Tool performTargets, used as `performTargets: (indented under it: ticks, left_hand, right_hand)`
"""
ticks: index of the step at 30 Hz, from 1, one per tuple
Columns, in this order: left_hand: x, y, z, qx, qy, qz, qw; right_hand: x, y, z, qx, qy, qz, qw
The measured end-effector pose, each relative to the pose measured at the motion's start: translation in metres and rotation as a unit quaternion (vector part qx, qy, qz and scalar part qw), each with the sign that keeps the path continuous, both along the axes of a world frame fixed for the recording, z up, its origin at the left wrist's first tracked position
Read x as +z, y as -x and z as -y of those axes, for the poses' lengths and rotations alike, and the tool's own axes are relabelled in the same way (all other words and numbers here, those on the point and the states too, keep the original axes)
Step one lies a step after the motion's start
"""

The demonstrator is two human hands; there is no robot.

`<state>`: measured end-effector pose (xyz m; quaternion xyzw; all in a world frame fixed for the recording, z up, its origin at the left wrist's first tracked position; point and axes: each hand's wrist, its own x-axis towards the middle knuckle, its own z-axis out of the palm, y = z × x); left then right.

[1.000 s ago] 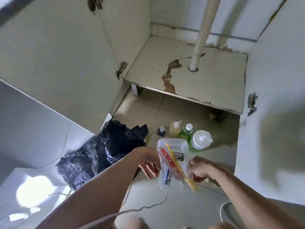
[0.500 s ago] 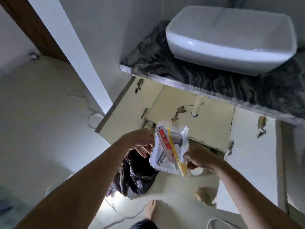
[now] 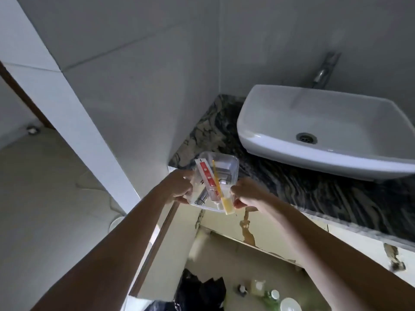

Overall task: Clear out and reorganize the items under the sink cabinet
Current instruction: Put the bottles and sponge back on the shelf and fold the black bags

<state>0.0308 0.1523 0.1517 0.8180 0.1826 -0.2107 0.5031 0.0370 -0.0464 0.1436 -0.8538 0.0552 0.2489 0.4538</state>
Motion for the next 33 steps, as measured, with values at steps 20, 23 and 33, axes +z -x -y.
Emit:
performTargets:
  ticks: [20,23,33]
  left_hand:
    - [-0.020,-0.100,-0.027,0.118,-0.072,0.103,0.985]
    - [-0.016,-0.101,-0.029,0.089,-0.097,0.093,0.987]
    - [0.008,-0.049,0.004,0.025,-0.203,0.226,0.952]
  right_hand:
    - [-0.032,-0.117,-0.076,-0.188,-0.178,-0.074,0.963]
    - [-0.029,-0.111,-0.078,-0.184,-0.194,-0.071,0.961]
    - [-0.026,-0.045,-0.022,-0.120,-0.069,0.110,0.984]
